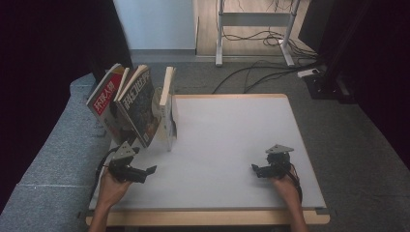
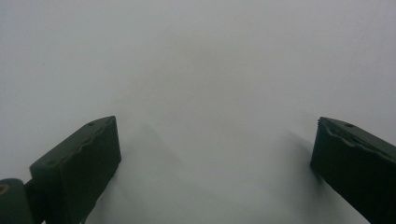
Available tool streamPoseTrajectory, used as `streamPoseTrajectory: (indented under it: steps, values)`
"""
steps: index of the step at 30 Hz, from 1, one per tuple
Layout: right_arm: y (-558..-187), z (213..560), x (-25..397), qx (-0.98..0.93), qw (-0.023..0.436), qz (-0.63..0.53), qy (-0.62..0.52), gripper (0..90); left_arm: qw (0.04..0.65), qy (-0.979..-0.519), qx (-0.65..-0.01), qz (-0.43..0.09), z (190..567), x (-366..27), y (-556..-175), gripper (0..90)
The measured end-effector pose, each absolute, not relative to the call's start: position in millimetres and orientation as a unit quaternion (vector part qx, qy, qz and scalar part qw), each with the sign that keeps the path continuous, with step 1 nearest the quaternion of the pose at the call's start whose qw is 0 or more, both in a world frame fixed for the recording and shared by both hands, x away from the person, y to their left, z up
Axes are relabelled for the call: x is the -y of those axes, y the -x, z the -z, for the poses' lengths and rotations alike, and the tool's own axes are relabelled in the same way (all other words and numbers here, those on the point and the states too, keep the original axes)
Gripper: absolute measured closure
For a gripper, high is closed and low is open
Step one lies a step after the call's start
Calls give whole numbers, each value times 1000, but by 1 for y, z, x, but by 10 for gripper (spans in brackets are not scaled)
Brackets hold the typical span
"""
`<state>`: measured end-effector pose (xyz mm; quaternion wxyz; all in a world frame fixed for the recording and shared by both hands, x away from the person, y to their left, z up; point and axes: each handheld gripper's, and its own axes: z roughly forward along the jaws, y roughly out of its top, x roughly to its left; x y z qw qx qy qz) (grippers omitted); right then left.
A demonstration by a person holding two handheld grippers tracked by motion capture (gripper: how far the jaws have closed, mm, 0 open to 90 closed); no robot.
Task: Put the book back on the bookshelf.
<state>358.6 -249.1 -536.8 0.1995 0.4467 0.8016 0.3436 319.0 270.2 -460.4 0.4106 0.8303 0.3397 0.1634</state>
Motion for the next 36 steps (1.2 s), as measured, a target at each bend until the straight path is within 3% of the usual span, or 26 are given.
streamPoseTrajectory:
  steps: [36]
  values:
    - [-358,537,249,-801,199,-345,-446,15,351,-873,-319,-115,527,-223,-332,0]
